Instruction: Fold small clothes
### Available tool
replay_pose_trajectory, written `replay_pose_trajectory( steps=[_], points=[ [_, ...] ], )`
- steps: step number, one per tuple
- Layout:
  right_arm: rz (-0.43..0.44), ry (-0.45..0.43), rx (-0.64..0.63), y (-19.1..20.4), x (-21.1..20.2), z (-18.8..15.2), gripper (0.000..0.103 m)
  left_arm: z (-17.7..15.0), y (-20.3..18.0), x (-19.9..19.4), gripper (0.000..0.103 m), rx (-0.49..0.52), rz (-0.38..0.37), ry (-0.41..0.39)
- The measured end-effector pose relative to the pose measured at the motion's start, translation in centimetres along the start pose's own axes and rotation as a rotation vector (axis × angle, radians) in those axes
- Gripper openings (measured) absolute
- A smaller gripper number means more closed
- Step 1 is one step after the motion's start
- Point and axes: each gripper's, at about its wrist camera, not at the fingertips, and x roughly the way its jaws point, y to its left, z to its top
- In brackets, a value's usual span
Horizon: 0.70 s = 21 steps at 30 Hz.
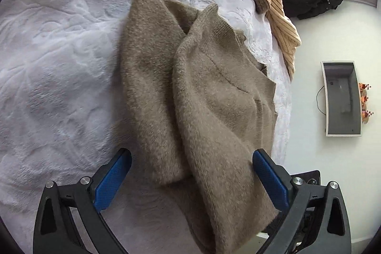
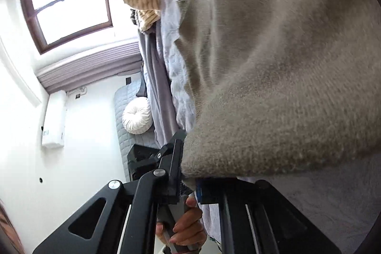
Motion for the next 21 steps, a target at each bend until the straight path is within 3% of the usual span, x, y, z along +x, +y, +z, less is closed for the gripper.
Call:
replay_pose_trajectory(
  steps=[4, 6, 7, 9, 11, 14, 15, 17, 18, 21],
  points=[
    [-0.029, 0.052, -0.057, 1.4, 0.4, 0.3, 0.010, 1.8, -2.5, 1.7, 0.102, 0.033, -0.024, 0.000],
    [-0.060, 0.084, -0.078, 1.3, 1.0, 0.1, 0.010, 2.2, -4.3, 2.3, 0.101, 0.085, 0.000, -0.004],
    [-0.080, 0.101, -0.083, 1.2, 1.4, 0.0, 0.010, 2.4, -4.9, 2.7, 0.096, 0.107, 0.017, -0.003],
    [-0.122, 0.135, -0.090, 0.5, 1.6, -0.1, 0.009, 2.5, -5.8, 3.6, 0.076, 0.148, 0.100, 0.006],
    [-0.160, 0.177, -0.087, -0.2, 1.7, -0.4, 0.010, 2.5, -5.7, 4.5, 0.048, 0.161, 0.183, 0.027],
    [-0.280, 0.257, -0.100, -1.0, 1.5, -0.5, 0.015, 2.5, -4.9, 5.0, 0.039, 0.150, 0.240, 0.040],
    [-0.327, 0.285, -0.116, -1.0, 1.2, -0.5, 0.023, 2.4, -4.7, 4.8, 0.039, 0.146, 0.239, 0.037],
    [-0.406, 0.318, -0.165, -0.5, 0.2, -0.3, 0.051, 2.2, -4.5, 4.6, 0.040, 0.150, 0.248, 0.031],
    [-0.434, 0.321, -0.200, 0.1, -0.7, -0.1, 0.070, 2.2, -4.6, 4.6, 0.040, 0.157, 0.260, 0.030],
    [-0.475, 0.306, -0.291, 2.3, -3.2, 1.1, 0.072, 2.0, -5.3, 5.0, 0.040, 0.183, 0.302, 0.021]
  ],
)
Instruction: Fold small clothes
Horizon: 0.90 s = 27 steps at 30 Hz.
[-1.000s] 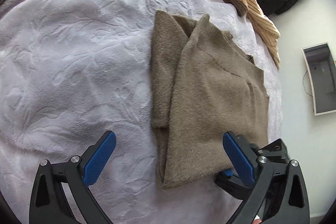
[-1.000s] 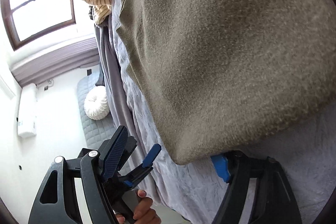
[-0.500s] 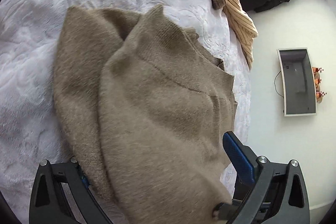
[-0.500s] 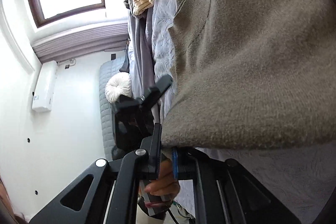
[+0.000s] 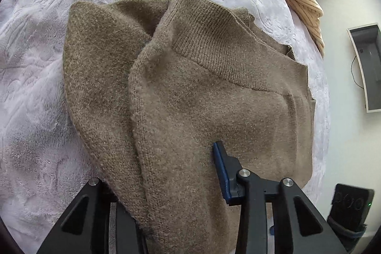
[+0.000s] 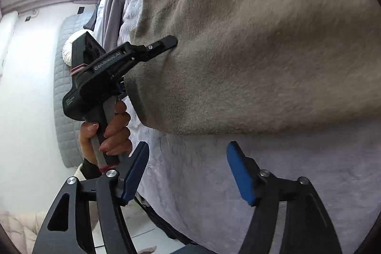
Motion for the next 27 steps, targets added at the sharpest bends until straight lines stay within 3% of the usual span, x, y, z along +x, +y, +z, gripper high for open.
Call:
replay_pose_trajectory(
  steps=[5, 6, 9, 10, 13, 16, 18, 22, 27],
  points=[
    [-0.097, -0.128, -0.069, -0.2, -4.8, 2.9, 0.072, 0.3, -0.7, 0.4, 0.040, 0.025, 0.054, -0.002],
    [-0.129, -0.151, -0.075, -0.1, -5.3, 3.6, 0.068, 0.3, -0.8, 0.5, 0.040, 0.023, 0.059, 0.001],
    [-0.217, -0.180, -0.101, -0.3, -5.1, 5.7, 0.020, 0.4, -0.6, 0.6, 0.044, 0.016, 0.075, 0.003],
    [-0.236, -0.181, -0.110, -0.2, -5.0, 6.1, 0.015, 0.5, -0.8, 0.6, 0.044, 0.015, 0.080, 0.005],
    [-0.254, -0.164, -0.134, -0.5, -4.0, 7.1, 0.014, 0.6, -1.5, 1.1, 0.042, 0.009, 0.101, 0.002],
    [-0.314, -0.123, -0.170, -1.4, -2.0, 7.4, 0.013, 0.5, -2.0, 0.9, 0.023, 0.019, 0.118, -0.014],
    [-0.358, -0.090, -0.195, -2.5, -0.8, 7.4, 0.009, 0.6, -2.7, 0.3, 0.019, 0.027, 0.138, -0.026],
    [-0.301, -0.098, -0.186, -3.2, -1.4, 7.4, 0.009, 0.7, -5.9, -2.3, 0.018, 0.085, 0.116, -0.080],
    [-0.180, -0.105, -0.137, -5.2, -4.4, 7.4, 0.010, 1.1, -13.7, -4.8, 0.018, 0.233, 0.079, -0.149]
  ],
)
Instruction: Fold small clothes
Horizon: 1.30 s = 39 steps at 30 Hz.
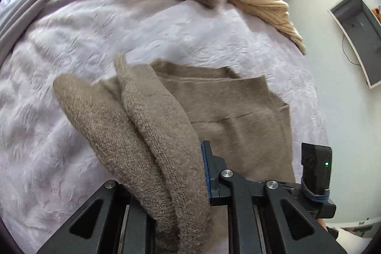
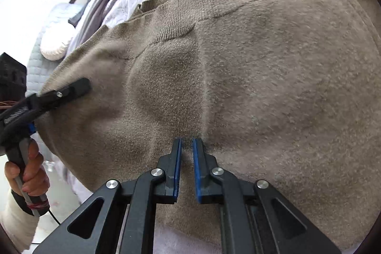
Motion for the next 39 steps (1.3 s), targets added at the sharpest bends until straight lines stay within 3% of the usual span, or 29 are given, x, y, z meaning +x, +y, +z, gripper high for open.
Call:
replay_pose_trajectory(
  steps=[4, 9, 11, 13, 15, 17, 21, 22, 23, 25, 30, 32, 33, 34, 36, 39],
  points=[
    [0.023, -0.070, 0.045, -2.4, -4.1, -0.4, 0.013, 1.4, -7.2, 1.1, 0.018, 0.135, -0.026, -0.002],
    [0.104, -0.166, 0.179, -7.4, -8.4, -1.9, 0.015, 1.4, -16.4, 6.3, 0.018, 0.307, -0.018, 0.063],
    [0.138, -0.176, 0.247, -9.7, -8.7, -2.6, 0.016, 0.6, -19.2, 9.3, 0.020, 0.367, 0.023, 0.108],
    [0.197, -0.174, 0.330, -12.1, -8.3, -3.3, 0.016, -0.6, -21.3, 12.4, 0.028, 0.427, 0.103, 0.145],
    [0.271, -0.183, 0.397, -13.8, -8.0, -4.1, 0.015, -1.4, -22.3, 13.6, 0.036, 0.452, 0.138, 0.161],
    [0.312, -0.194, 0.429, -14.4, -7.6, -4.7, 0.013, -2.1, -22.8, 13.1, 0.049, 0.458, 0.117, 0.141],
    [0.344, -0.192, 0.442, -15.1, -7.0, -4.9, 0.013, -2.7, -25.1, 10.3, 0.049, 0.550, 0.061, 0.054],
    [0.348, -0.189, 0.445, -15.3, -6.9, -5.0, 0.013, -2.8, -25.6, 9.6, 0.055, 0.572, 0.066, 0.028],
    [0.354, -0.185, 0.452, -15.5, -7.0, -5.0, 0.013, -2.7, -25.7, 8.9, 0.074, 0.573, 0.071, 0.002],
    [0.380, -0.190, 0.472, -16.0, -7.1, -4.7, 0.013, -2.1, -24.8, 7.3, 0.083, 0.528, 0.072, -0.068],
    [0.485, -0.268, 0.558, -17.9, -8.2, -5.4, 0.020, -0.2, -19.6, 5.2, 0.083, 0.313, 0.114, -0.106],
    [0.548, -0.311, 0.610, -19.0, -8.9, -6.0, 0.040, 0.1, -17.2, 5.0, 0.083, 0.240, 0.136, -0.109],
    [0.588, -0.336, 0.638, -19.6, -9.2, -6.2, 0.063, 0.2, -15.7, 4.9, 0.083, 0.198, 0.155, -0.108],
    [0.637, -0.357, 0.655, -20.1, -9.4, -6.4, 0.073, 0.1, -14.6, 4.9, 0.083, 0.171, 0.174, -0.105],
    [0.735, -0.384, 0.681, -20.7, -9.5, -6.3, 0.074, -0.1, -12.5, 5.2, 0.083, 0.123, 0.232, -0.099],
    [0.732, -0.333, 0.647, -20.5, -9.1, -4.6, 0.074, -0.4, -10.0, 6.2, 0.083, 0.082, 0.267, -0.066]
  ],
)
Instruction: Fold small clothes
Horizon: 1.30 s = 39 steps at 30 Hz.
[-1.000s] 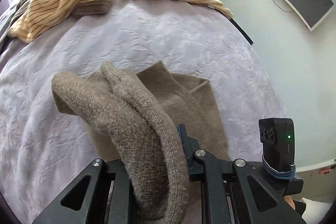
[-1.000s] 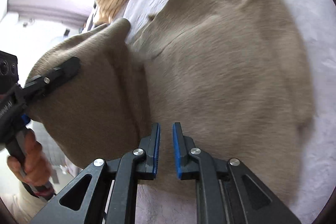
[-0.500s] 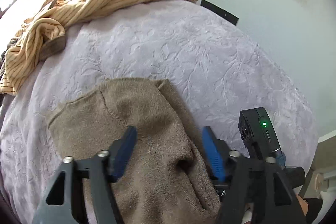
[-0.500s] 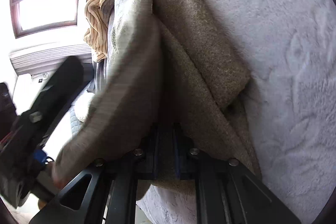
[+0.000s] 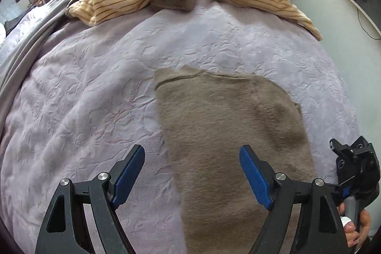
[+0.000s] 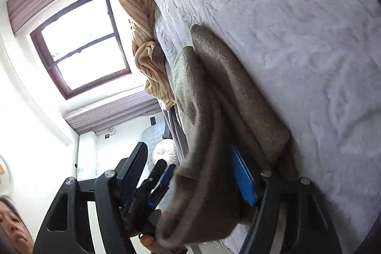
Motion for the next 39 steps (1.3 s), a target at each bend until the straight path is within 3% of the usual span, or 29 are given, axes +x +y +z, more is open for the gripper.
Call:
replay_pose_trajectory(
  steps=[6, 9, 14, 19, 25, 28, 33, 35, 37, 39],
  points=[
    [-0.245, 0.134, -0.181, 4.3, 4.1, 1.2, 0.071, -0.6, 1.8, 2.6, 0.083, -0.011, 0.048, 0.064],
    [-0.400, 0.158, -0.366, 7.4, 4.6, 0.3, 0.015, -0.6, 1.9, 2.4, 0.083, -0.011, 0.049, 0.049],
    [-0.379, 0.055, -0.507, 10.7, 2.4, -0.5, 0.014, -1.0, 0.7, 2.5, 0.083, 0.018, 0.007, 0.047],
    [-0.589, 0.057, -0.432, 5.1, 1.3, 1.6, 0.015, -2.2, -0.3, 4.5, 0.083, 0.035, 0.011, 0.070],
    [-0.635, -0.011, -0.378, 5.5, -1.1, 1.2, 0.023, -2.2, -0.3, 2.8, 0.083, 0.090, 0.031, 0.072],
    [-0.678, -0.021, -0.439, 7.6, -2.3, -0.2, 0.030, -2.6, 0.7, 1.5, 0.083, 0.081, 0.019, 0.080],
    [-0.643, 0.035, -0.589, 11.5, -2.5, -4.9, 0.030, -6.0, 0.4, 1.2, 0.083, 0.118, 0.000, 0.127],
    [-0.660, 0.093, -0.671, 12.3, -1.4, -7.0, 0.025, -7.4, 0.0, 1.7, 0.083, 0.114, -0.002, 0.145],
    [-0.741, 0.167, -0.734, 11.4, 0.5, -8.4, 0.019, -8.4, 0.0, 2.5, 0.083, 0.094, -0.011, 0.169],
    [-0.899, 0.210, -0.782, 8.8, 1.9, -9.0, 0.018, -9.6, 0.1, 3.1, 0.088, 0.076, -0.007, 0.184]
  ],
)
